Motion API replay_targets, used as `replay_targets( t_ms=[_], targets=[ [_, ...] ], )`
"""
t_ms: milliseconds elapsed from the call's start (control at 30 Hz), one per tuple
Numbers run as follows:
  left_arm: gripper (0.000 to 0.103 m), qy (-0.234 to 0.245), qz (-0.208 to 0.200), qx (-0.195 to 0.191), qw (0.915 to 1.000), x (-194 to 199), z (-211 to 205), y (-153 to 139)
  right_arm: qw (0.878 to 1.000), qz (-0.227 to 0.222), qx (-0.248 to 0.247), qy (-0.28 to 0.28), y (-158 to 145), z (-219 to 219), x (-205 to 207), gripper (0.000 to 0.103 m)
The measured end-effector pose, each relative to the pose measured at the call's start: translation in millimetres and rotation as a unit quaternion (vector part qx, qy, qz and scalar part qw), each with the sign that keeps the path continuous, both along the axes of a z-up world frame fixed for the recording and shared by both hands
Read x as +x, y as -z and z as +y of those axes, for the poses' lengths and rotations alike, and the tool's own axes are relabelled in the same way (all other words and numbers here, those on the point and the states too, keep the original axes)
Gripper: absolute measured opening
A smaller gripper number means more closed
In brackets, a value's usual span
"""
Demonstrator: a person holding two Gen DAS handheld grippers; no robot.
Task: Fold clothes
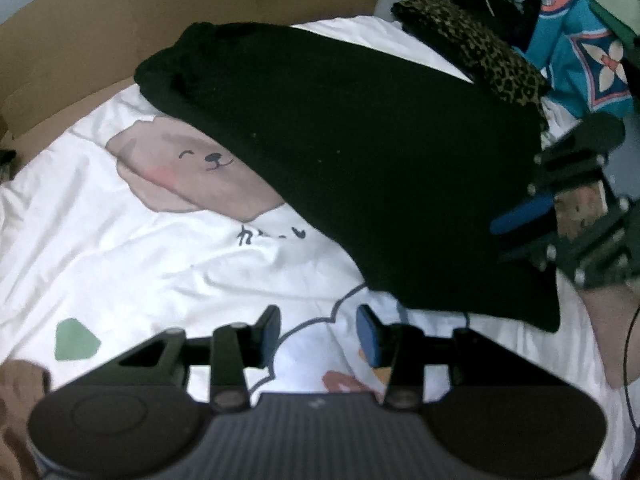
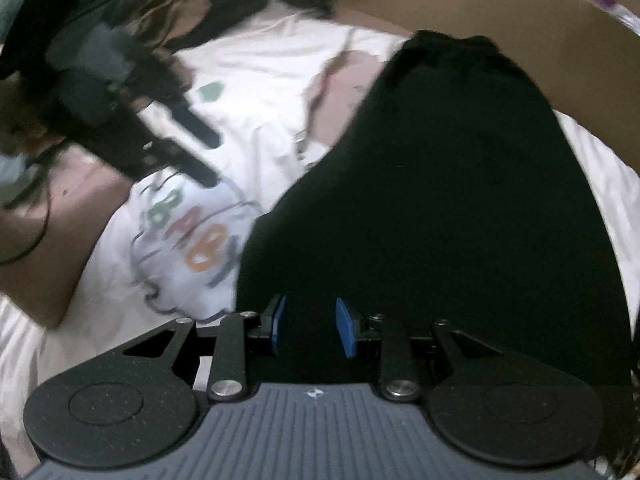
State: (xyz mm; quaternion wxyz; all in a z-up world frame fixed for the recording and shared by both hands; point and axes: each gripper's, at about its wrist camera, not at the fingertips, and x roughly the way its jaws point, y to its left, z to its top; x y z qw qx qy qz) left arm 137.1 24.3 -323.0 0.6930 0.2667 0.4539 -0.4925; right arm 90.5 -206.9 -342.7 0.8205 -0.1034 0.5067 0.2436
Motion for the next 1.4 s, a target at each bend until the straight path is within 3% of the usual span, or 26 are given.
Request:
replay_targets(
  t_ms=[333,400,567,700,833,1033,1100,1400],
  targets=[
    [0.047,-0.010,0.000,-0.023,0.9997,-2.1,0.5,1.4,0.999,0.019,-0.014,-0.045,9.5,39.7,1.6,0.037],
    [0.047,-0.015,0.005,-0.025,0.9996,-0.4,2.3,0.8,0.998,0.014,-0.025,-0.053,11.4,44.5,-1.3,0.042],
    [0.048,-0.016,0.009,-0.023,0.9996,-1.8,1.6,2.0,0.994,-0.001,-0.064,-0.084,15.7,53.5,-10.1,0.041],
    [0.054,-0.011,0.002,-0.018,0.9998,-4.2,-0.5,2.7,0.994,-0.006,-0.067,-0.089,10.3,48.8,-11.9,0.014],
    [0.054,-0.004,0.006,-0.015,0.9999,-6.3,-3.9,4.0,0.996,-0.007,-0.055,-0.068,3.2,35.1,-8.4,0.003],
    [0.055,0.021,0.009,-0.010,0.9997,-15.9,-17.9,8.7,0.999,-0.001,-0.034,-0.019,-4.8,11.4,-0.4,0.002],
    [0.060,0.028,0.012,-0.011,0.9995,-19.4,-23.5,10.4,1.000,-0.001,-0.029,-0.004,-5.6,4.2,1.6,0.002],
    [0.061,0.054,0.040,-0.005,0.9977,-31.1,-47.3,32.8,0.999,0.008,-0.011,0.029,-1.4,-12.9,6.1,0.002]
  ],
)
